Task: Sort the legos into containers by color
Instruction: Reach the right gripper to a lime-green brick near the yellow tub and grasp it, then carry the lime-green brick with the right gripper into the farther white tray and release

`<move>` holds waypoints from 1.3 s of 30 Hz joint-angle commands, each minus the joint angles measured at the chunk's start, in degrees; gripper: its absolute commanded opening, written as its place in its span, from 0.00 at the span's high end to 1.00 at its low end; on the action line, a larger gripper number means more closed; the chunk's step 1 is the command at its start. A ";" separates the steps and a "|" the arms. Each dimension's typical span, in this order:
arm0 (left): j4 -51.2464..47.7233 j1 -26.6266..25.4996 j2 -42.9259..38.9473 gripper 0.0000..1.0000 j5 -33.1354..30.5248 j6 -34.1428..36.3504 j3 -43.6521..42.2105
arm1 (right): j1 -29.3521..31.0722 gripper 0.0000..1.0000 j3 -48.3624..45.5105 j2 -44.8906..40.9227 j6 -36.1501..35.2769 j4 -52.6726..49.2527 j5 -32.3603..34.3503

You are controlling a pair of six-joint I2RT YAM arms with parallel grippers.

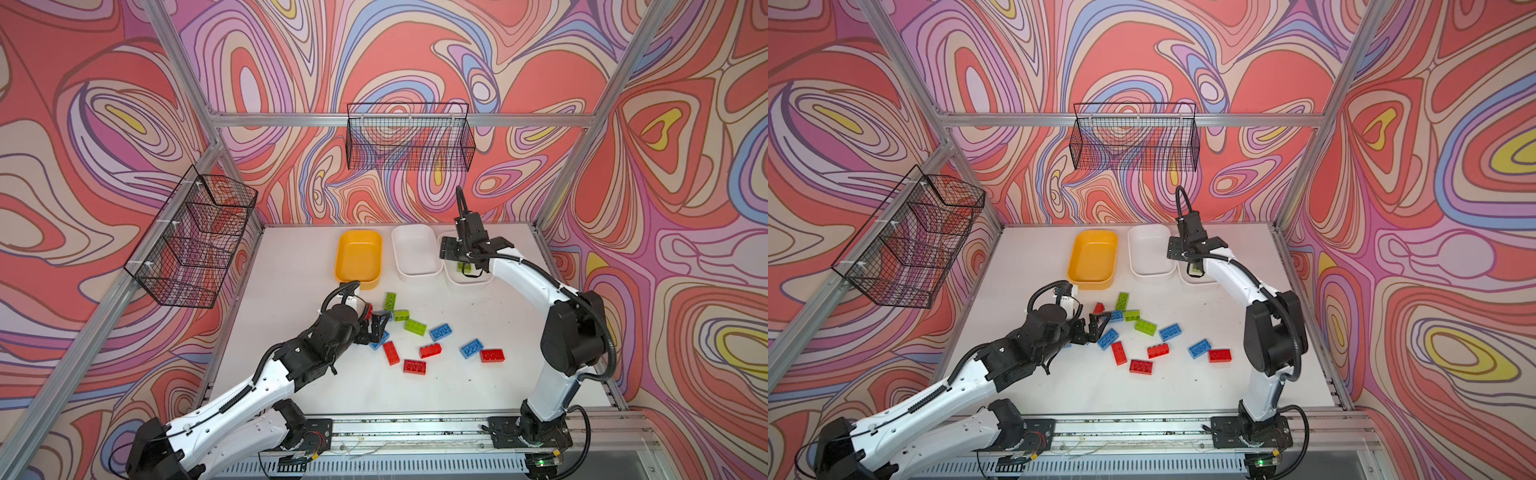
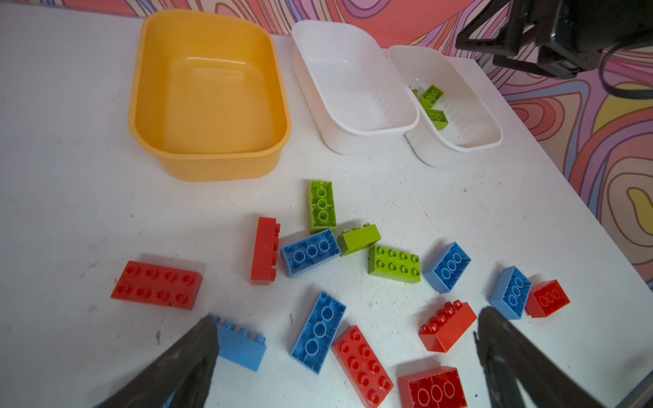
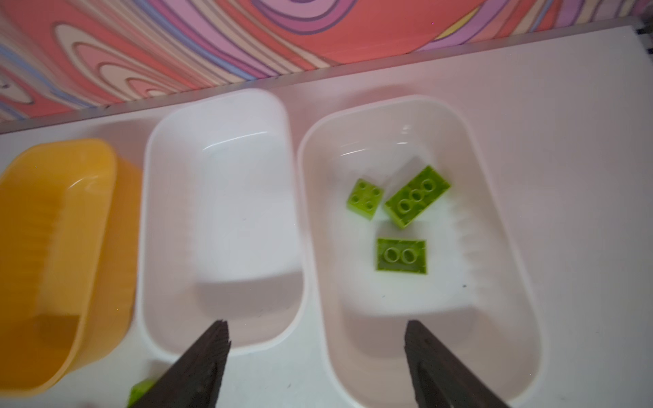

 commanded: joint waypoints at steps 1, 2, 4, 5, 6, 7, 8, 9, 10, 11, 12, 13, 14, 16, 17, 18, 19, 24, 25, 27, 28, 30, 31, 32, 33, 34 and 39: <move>-4.64 0.28 -5.41 0.00 -0.27 -4.69 -3.75 | 5.65 0.19 -5.00 -0.72 4.19 0.91 -0.15; -5.25 0.24 -7.25 0.00 -0.08 -5.24 -4.61 | 7.83 0.19 -5.89 -0.72 5.57 1.24 0.52; -6.30 0.24 -10.33 0.00 -0.09 -5.97 -7.37 | 11.16 0.19 -7.00 -0.66 6.94 2.30 1.74; -7.01 0.24 -11.89 0.00 -0.07 -6.31 -8.06 | 12.81 0.19 -7.14 -0.01 7.82 2.50 2.50; -7.51 0.24 -13.00 0.00 -0.04 -6.63 -8.55 | 14.07 0.20 -7.25 0.64 8.38 2.91 2.72; -8.01 0.24 -14.21 0.00 0.07 -6.72 -9.00 | 15.14 0.20 -7.04 1.56 8.86 3.37 2.69; -8.61 0.24 -15.23 0.00 0.20 -6.98 -9.43 | 16.23 0.20 -6.67 2.81 9.53 3.47 2.99; -8.97 0.24 -15.99 0.00 0.23 -7.10 -9.67 | 17.11 0.21 -6.19 3.83 9.80 3.76 3.16; -9.49 0.24 -16.76 0.00 0.23 -7.30 -9.90 | 17.97 0.21 -5.41 5.16 10.04 3.80 3.27; -9.91 0.24 -17.45 0.00 0.31 -7.40 -10.14 | 18.72 0.21 -4.57 6.54 10.36 3.79 3.40; -10.20 0.25 -17.99 0.00 0.32 -7.49 -10.25 | 19.25 0.21 -3.91 7.61 10.62 3.82 3.50; -10.46 0.24 -18.58 0.00 0.39 -7.69 -10.57 | 19.73 0.22 -3.11 8.88 10.84 3.96 3.50; -10.69 0.30 -19.09 0.00 0.56 -7.87 -10.85 | 20.17 0.22 -2.47 10.13 11.06 4.21 3.36; -10.68 0.24 -19.92 0.00 0.78 -8.34 -11.45 | 20.89 0.23 -0.79 12.55 11.45 4.17 3.29; -10.57 0.24 -20.29 0.00 1.02 -8.55 -11.84 | 21.15 0.23 0.08 13.85 11.55 4.03 3.27; -10.42 0.24 -20.52 0.00 1.25 -8.64 -12.19 | 21.36 0.23 0.83 14.80 11.59 3.88 3.30; -10.37 0.24 -20.77 0.00 1.28 -8.86 -12.44 | 21.43 0.24 1.56 15.76 11.68 3.86 3.19; -10.28 0.24 -21.31 0.00 1.14 -8.86 -13.42 | 21.70 0.25 4.53 19.50 11.85 3.63 2.83; -10.22 0.24 -21.30 0.00 1.02 -8.68 -13.52 | 21.71 0.25 5.22 20.23 11.87 3.23 2.75; -10.04 0.24 -21.32 0.00 0.76 -8.45 -13.76 | 21.71 0.27 6.47 21.75 12.07 2.45 2.76; -10.01 0.24 -21.31 0.00 0.70 -8.25 -13.78 | 21.75 0.28 7.10 22.53 12.10 2.01 2.66; -9.89 0.24 -21.22 0.00 0.51 -7.89 -13.78 | 21.83 0.31 7.80 23.58 12.44 1.68 2.43; -9.92 0.24 -21.24 0.00 0.40 -7.72 -13.71 | 22.05 0.33 7.97 24.05 12.59 1.36 2.32; -9.87 0.24 -21.15 0.00 0.44 -7.61 -13.72 | 22.15 0.35 8.12 24.45 12.69 1.14 2.34; -9.80 0.24 -21.11 0.00 0.38 -7.44 -13.75 | 22.28 0.38 8.26 24.81 12.69 0.81 2.33; -9.66 0.24 -21.11 0.00 0.31 -7.30 -13.77 | 22.39 0.42 8.27 25.06 12.67 0.57 2.34; -8.75 0.27 -20.47 0.00 0.06 -6.81 -14.02 | 22.46 0.58 8.29 25.36 12.52 -0.63 2.99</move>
